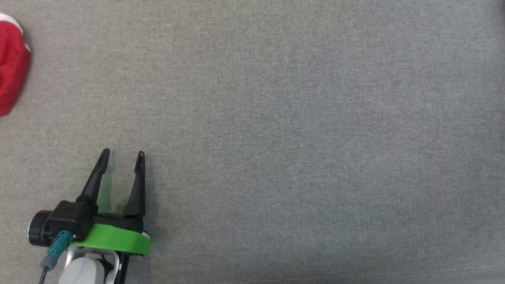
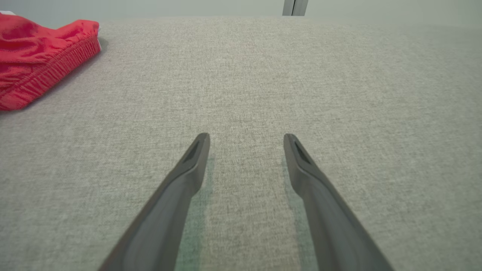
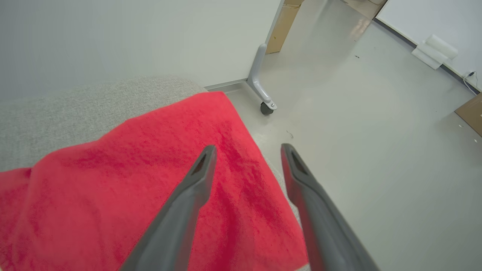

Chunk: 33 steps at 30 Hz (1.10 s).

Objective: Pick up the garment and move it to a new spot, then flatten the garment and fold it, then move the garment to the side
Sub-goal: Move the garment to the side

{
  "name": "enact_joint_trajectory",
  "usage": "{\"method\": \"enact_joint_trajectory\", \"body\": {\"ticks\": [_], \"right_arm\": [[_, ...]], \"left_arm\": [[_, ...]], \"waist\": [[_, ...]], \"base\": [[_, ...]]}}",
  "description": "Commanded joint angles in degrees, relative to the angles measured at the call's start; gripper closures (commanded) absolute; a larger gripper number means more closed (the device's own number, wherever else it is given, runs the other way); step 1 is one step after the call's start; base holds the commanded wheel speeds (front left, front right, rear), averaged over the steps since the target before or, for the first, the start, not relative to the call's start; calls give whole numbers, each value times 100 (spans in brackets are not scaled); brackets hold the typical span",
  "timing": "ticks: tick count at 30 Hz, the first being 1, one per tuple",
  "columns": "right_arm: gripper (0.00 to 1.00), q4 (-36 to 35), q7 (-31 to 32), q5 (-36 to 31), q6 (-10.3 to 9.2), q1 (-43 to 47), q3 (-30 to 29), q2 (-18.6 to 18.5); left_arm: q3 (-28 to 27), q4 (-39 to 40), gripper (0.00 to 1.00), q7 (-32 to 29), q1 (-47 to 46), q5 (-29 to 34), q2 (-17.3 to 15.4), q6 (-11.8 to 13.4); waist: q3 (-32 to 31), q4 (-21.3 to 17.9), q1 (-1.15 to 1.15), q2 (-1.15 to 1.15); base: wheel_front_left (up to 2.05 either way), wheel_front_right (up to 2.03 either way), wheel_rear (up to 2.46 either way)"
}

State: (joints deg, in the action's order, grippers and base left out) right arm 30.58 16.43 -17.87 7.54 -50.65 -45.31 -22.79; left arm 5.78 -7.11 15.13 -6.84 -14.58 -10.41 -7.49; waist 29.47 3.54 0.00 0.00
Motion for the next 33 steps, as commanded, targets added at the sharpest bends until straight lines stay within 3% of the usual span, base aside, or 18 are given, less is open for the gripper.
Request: {"method": "enact_joint_trajectory", "body": {"ticks": [1,8,18,24,27,33], "right_arm": [[0,-32,-96,-106,-9,71,12,-37],[0,9,-1113,-34,-10,371,541,9],[0,-610,-2832,1305,-10,2151,1872,354],[0,-1583,-3116,1795,-10,3702,2535,948],[0,-2045,-3147,1899,-9,4435,2760,1414],[0,-2269,-3161,2087,-10,5351,3147,1846]], "left_arm": [[-30,0,0,1,28,17,7,0],[-117,-56,0,1,245,58,176,-1],[-365,-225,0,1,875,172,535,-1],[-626,-249,0,1,1429,275,653,-1],[-673,-237,0,1,1594,328,673,-1],[-693,-227,0,1,1684,387,700,-1]], "waist": [[-146,-70,0,0],[-797,-154,0,0],[-2109,-3,0,0],[-2816,59,0,0],[-3005,69,0,0],[-3196,80,0,0]], "base": [[0,0,0],[0,0,0],[0,0,0],[0,0,0],[0,0,0],[0,0,0]]}}
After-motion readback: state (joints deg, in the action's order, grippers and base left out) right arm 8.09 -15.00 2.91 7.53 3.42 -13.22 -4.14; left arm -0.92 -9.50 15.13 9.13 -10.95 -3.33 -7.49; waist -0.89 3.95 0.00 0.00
